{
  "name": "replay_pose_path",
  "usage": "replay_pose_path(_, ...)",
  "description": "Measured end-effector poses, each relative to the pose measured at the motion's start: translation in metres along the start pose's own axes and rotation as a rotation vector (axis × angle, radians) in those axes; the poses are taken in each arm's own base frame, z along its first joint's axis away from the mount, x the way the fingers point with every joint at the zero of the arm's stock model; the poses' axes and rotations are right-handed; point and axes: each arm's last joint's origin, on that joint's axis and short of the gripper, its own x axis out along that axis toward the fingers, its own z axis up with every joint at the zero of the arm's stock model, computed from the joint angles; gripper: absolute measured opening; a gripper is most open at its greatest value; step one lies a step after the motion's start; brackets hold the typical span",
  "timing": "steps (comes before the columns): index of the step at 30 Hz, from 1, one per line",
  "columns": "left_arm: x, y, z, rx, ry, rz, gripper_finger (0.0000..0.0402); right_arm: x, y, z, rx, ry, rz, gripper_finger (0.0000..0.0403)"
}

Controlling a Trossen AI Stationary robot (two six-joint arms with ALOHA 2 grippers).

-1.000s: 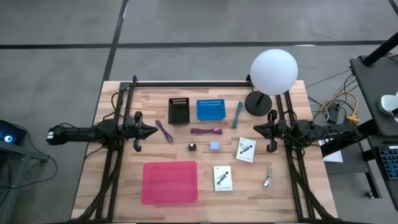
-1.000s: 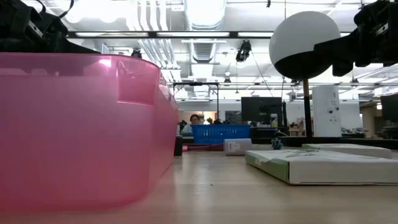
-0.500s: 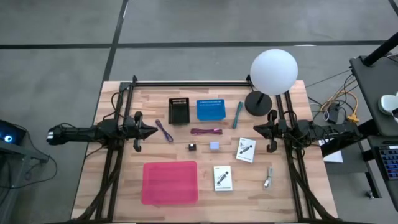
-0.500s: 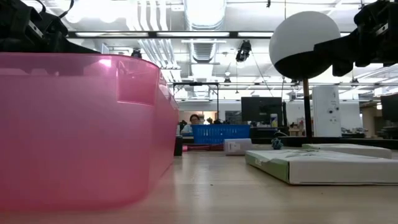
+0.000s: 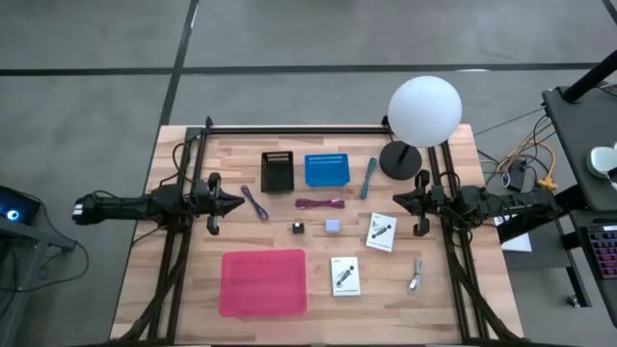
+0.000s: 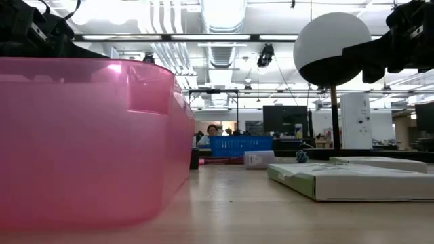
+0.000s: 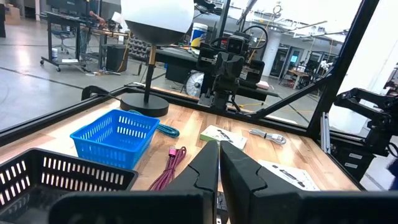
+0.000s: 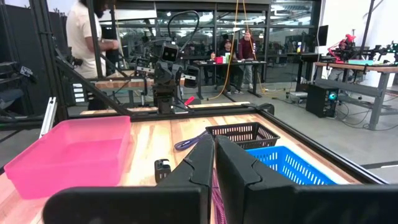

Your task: Pick and place items into bin

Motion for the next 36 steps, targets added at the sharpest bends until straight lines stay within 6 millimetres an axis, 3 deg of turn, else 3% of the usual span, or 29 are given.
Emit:
replay_pose_path(19,0.0,0.0,0.0,0.0,0.0,0.001,0.0,0.0,0.0,0.0,0.031,-0.002,0.001,0.0009)
replay_pose_path(24,0.0,0.0,0.0,-0.002,-0.002,0.0,0.0,0.0,0.0,0.0,0.131,-0.003,0.001,0.0009)
replay_pose_path(27,0.0,-0.001,0.004,-0.175,-0.037,-0.02,0.0,0.0,0.0,0.0,0.241,-0.005,0.001,0.0009)
replay_pose_path(32,-0.001,-0.002,0.016,-0.238,-0.167,-0.01,0.0,0.0,0.0,0.002,0.507,-0.023,0.007,0.0009)
replay_pose_path(36,-0.005,-0.005,0.03,-0.261,-0.313,-0.053,0.0,0.0,-0.001,0.009,0.621,-0.096,-0.004,0.0009)
